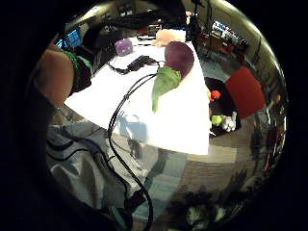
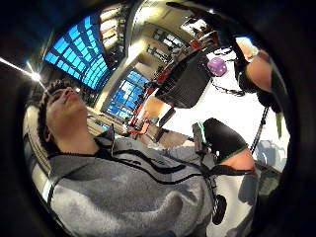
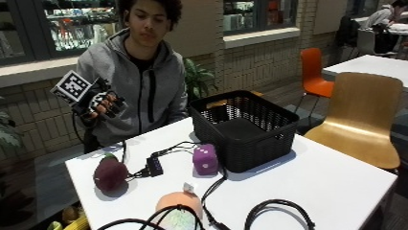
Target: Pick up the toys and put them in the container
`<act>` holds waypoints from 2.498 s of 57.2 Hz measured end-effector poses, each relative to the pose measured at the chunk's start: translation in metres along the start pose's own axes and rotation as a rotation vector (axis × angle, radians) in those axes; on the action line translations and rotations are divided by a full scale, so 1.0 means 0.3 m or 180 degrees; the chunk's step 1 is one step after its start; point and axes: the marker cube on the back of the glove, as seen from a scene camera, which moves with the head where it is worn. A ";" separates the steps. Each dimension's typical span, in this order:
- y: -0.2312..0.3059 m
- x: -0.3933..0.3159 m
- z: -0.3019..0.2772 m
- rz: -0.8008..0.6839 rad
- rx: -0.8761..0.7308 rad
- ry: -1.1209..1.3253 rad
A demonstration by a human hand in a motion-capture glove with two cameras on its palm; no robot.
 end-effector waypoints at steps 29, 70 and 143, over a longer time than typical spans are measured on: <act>-0.526 0.544 0.092 0.1968 -0.0787 0.0809; -0.638 0.589 0.180 0.2002 -0.0595 0.1154; -1.205 -0.635 0.679 -0.0893 -0.1320 0.1116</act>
